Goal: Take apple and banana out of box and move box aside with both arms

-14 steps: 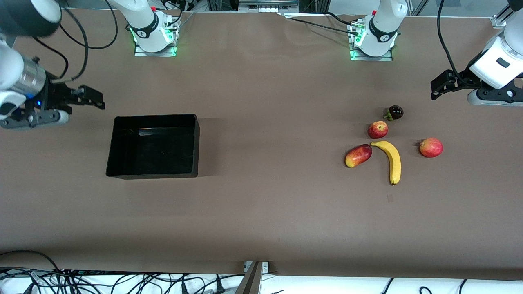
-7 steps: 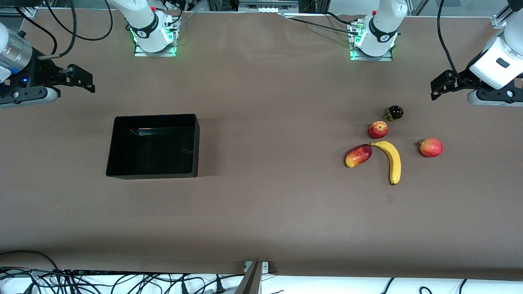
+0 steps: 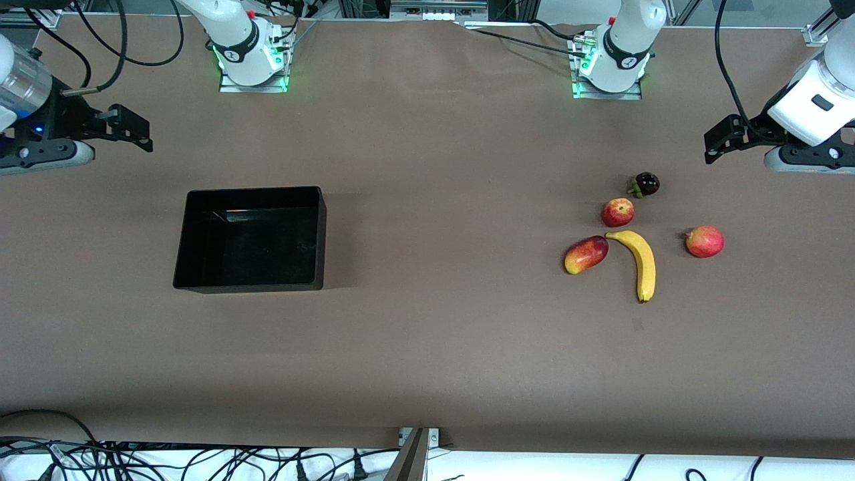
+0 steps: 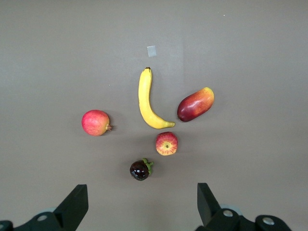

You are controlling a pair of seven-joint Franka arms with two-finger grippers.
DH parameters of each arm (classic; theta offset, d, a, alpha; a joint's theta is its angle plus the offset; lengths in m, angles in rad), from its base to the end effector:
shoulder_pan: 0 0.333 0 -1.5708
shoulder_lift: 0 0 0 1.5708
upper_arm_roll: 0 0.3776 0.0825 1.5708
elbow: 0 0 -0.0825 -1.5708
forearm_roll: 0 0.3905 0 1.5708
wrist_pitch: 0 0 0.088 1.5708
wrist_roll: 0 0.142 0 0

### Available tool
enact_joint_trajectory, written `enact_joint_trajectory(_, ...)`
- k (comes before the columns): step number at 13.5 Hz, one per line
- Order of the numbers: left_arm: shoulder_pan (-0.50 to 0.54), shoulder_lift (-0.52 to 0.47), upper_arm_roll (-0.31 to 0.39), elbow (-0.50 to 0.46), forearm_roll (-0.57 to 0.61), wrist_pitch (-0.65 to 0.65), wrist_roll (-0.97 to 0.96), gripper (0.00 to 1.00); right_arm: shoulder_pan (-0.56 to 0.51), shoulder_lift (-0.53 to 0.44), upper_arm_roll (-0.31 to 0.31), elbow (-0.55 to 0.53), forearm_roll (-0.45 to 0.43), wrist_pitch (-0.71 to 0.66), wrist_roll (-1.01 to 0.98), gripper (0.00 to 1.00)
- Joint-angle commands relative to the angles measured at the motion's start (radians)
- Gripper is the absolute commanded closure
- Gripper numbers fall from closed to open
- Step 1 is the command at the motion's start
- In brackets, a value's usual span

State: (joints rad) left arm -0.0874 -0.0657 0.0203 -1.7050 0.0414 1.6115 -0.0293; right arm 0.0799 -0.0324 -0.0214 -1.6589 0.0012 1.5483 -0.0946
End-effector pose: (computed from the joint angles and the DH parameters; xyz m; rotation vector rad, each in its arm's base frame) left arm 0.5360 -0.0299 0.6265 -3.0994 0.0622 0.0401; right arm 0.5404 0.0316 0.6253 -3.1267 -0.2398 0.1226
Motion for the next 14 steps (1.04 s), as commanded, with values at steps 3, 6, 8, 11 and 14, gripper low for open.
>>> enact_joint_trajectory(3, 0.005, 0.017, -0.002, 0.036, -0.017, -0.024, 0.0, 0.0, -0.023, -0.017, 0.025, 0.014, -0.004, 0.007, -0.002, 0.0)
enact_joint_trajectory(6, 0.005, 0.018, -0.002, 0.036, -0.017, -0.021, -0.003, 0.0, -0.026, 0.002, 0.02, 0.053, -0.003, -0.008, -0.001, 0.0)
enact_joint_trajectory(8, 0.001, 0.023, -0.003, 0.038, -0.018, -0.019, -0.003, 0.0, -0.025, 0.003, 0.021, 0.051, -0.004, -0.019, -0.013, 0.0)
enact_joint_trajectory(11, 0.005, 0.024, -0.003, 0.038, -0.018, -0.021, 0.002, 0.0, -0.022, 0.006, 0.023, 0.054, -0.004, -0.02, -0.022, 0.0)
enact_joint_trajectory(14, 0.005, 0.026, -0.003, 0.039, -0.018, -0.022, 0.002, 0.0, -0.023, 0.006, 0.021, 0.054, -0.003, -0.022, -0.019, 0.0)
